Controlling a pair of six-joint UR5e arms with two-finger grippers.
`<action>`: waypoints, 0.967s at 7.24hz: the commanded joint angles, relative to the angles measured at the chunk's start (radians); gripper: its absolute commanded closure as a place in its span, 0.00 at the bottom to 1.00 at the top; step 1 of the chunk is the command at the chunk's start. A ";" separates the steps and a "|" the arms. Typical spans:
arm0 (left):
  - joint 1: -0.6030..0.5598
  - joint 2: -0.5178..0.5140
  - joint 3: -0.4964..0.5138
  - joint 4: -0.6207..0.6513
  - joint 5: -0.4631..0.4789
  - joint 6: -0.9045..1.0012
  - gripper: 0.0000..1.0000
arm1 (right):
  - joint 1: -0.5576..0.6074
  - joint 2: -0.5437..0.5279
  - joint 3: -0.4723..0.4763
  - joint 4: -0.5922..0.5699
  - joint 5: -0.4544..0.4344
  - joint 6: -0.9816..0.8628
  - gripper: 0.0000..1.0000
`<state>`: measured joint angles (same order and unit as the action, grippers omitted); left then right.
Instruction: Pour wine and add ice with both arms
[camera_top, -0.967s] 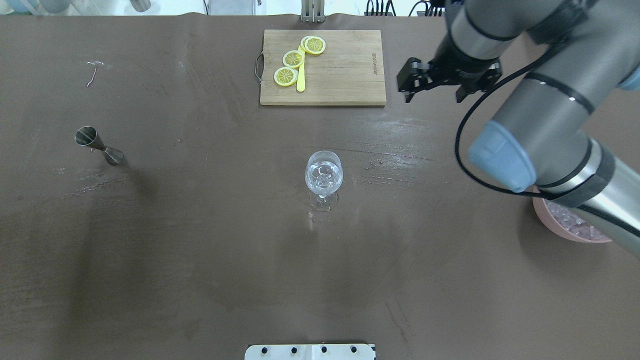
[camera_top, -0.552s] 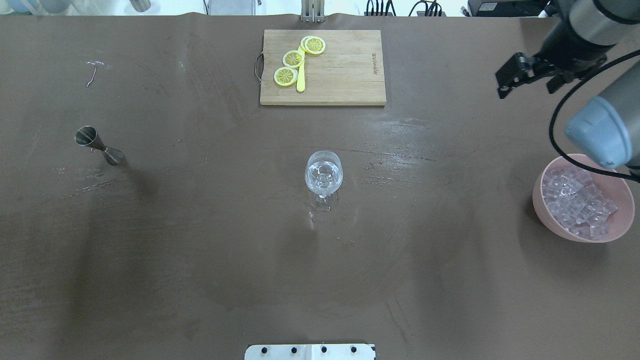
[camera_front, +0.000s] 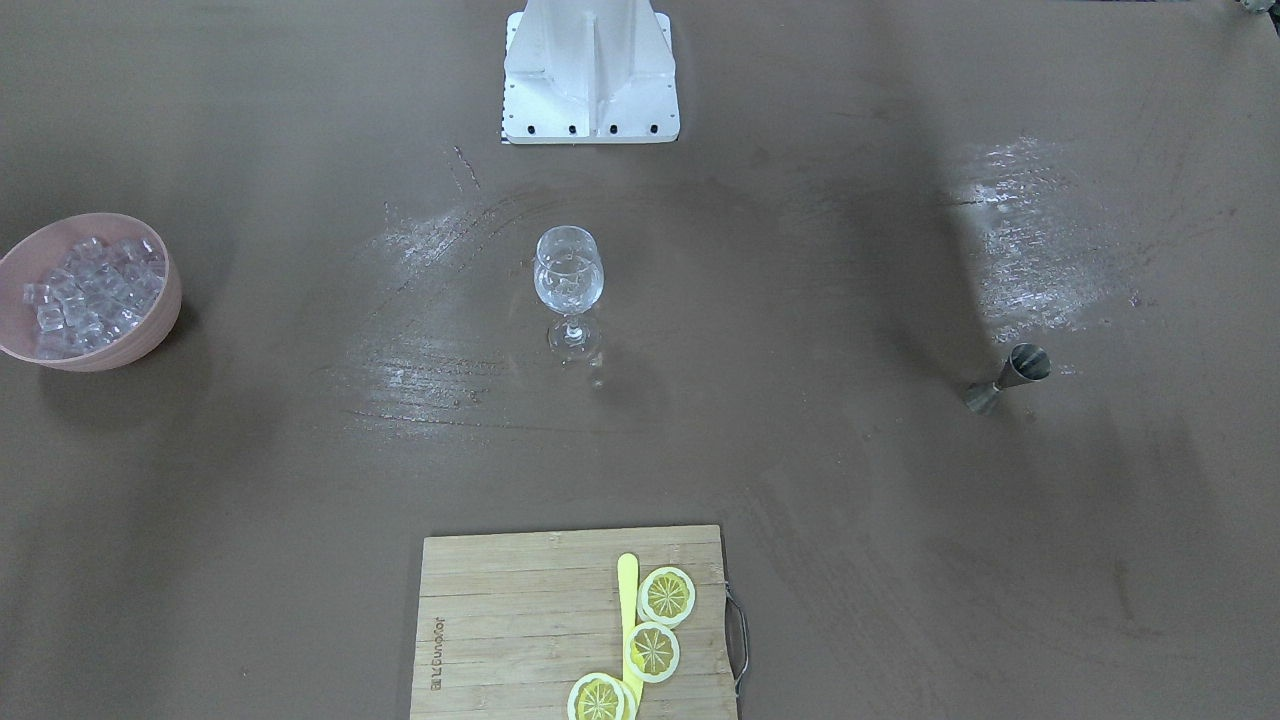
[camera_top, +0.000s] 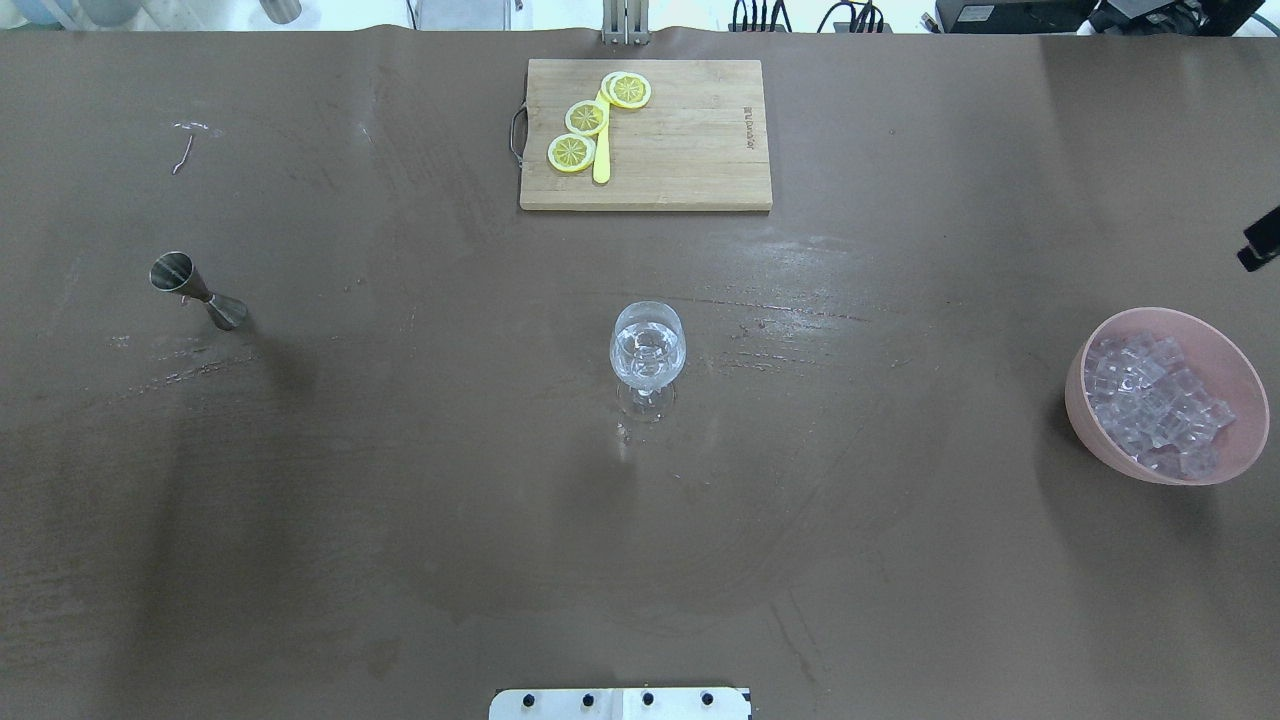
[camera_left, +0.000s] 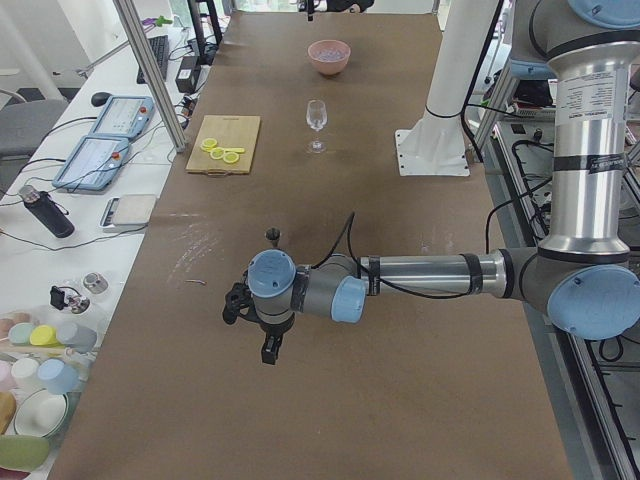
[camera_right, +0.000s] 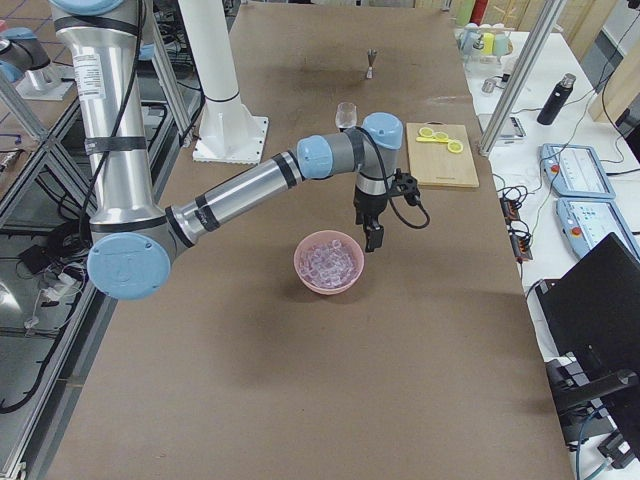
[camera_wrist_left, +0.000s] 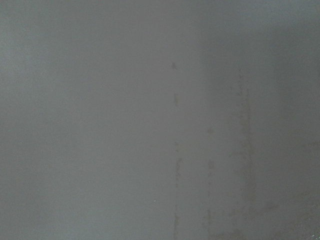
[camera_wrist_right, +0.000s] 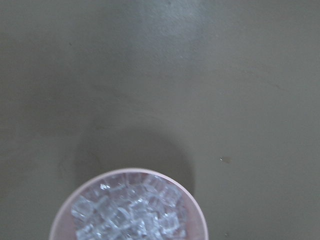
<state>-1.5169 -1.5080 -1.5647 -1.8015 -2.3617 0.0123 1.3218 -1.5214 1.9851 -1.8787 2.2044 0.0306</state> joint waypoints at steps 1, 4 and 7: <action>0.000 0.006 0.000 -0.005 -0.001 0.000 0.02 | 0.078 -0.139 -0.031 0.004 -0.014 -0.126 0.00; 0.000 0.012 0.000 -0.009 -0.001 0.000 0.02 | 0.112 -0.177 -0.146 0.108 -0.041 -0.124 0.00; 0.001 0.012 0.002 -0.010 -0.001 0.000 0.02 | 0.112 -0.177 -0.144 0.148 -0.040 -0.120 0.00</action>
<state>-1.5158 -1.4957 -1.5634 -1.8104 -2.3623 0.0123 1.4336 -1.6989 1.8408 -1.7400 2.1653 -0.0916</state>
